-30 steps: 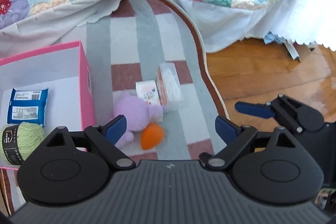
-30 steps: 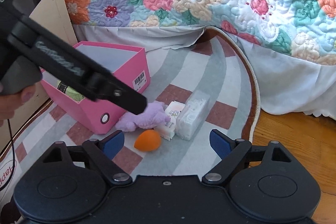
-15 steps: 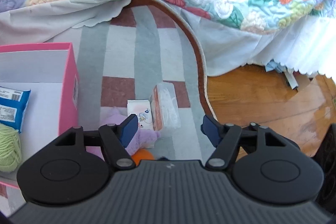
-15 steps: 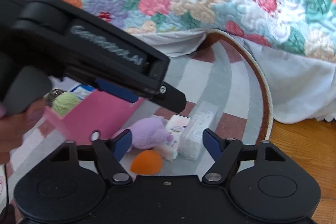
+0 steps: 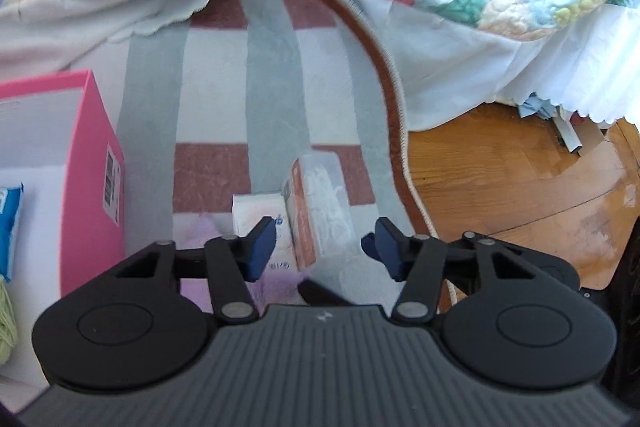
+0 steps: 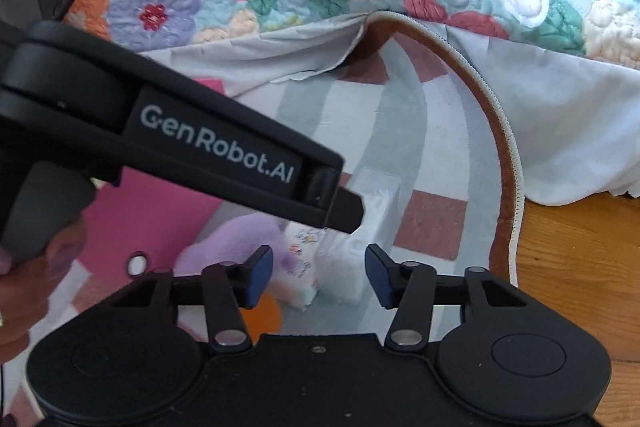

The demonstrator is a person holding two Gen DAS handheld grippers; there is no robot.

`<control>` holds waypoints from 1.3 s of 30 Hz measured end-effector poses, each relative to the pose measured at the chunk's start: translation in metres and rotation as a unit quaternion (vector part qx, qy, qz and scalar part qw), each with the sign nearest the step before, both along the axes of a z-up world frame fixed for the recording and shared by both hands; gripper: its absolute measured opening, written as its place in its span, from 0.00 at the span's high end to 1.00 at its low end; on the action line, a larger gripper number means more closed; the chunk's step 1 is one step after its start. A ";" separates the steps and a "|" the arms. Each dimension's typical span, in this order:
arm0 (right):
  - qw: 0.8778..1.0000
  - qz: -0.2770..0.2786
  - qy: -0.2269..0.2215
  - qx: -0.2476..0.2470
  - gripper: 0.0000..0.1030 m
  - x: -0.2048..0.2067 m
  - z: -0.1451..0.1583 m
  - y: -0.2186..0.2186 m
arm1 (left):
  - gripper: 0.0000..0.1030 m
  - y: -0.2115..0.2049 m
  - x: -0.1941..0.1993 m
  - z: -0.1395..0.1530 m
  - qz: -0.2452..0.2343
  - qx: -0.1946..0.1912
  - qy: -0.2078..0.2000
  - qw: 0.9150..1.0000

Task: Organize objects
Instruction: 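Lower the left tool onto the clear orange-labelled plastic box and close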

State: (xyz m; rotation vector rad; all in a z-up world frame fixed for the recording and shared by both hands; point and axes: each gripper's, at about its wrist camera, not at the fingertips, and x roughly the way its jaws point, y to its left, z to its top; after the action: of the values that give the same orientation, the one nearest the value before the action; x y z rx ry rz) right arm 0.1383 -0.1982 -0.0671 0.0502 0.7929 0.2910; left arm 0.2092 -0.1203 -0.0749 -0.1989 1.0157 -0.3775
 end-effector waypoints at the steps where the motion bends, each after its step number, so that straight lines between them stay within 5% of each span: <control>1: 1.000 -0.003 -0.001 0.006 0.49 0.000 -0.001 -0.001 | 0.51 0.001 0.000 -0.003 0.001 -0.004 0.007 1.000; 9: 0.999 -0.039 0.016 0.000 0.49 0.013 -0.022 -0.007 | 0.67 0.007 0.003 -0.030 0.022 -0.049 0.034 0.998; 11: 0.999 -0.033 0.030 0.005 0.61 0.017 -0.030 -0.007 | 0.69 0.009 0.002 -0.033 0.019 -0.062 0.031 0.997; 30: 0.999 -0.039 0.015 -0.009 0.62 0.001 -0.032 -0.001 | 0.69 0.000 -0.006 -0.038 0.024 -0.066 0.028 0.997; 39: 0.992 -0.079 0.053 0.079 0.62 -0.037 -0.034 -0.029 | 0.69 -0.019 -0.032 -0.030 -0.009 -0.057 0.059 0.997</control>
State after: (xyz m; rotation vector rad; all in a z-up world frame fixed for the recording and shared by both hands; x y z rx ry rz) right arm 0.1014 -0.2275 -0.1012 0.2773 0.8646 0.2020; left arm 0.1769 -0.1389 -0.1047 -0.3182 1.1139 -0.4441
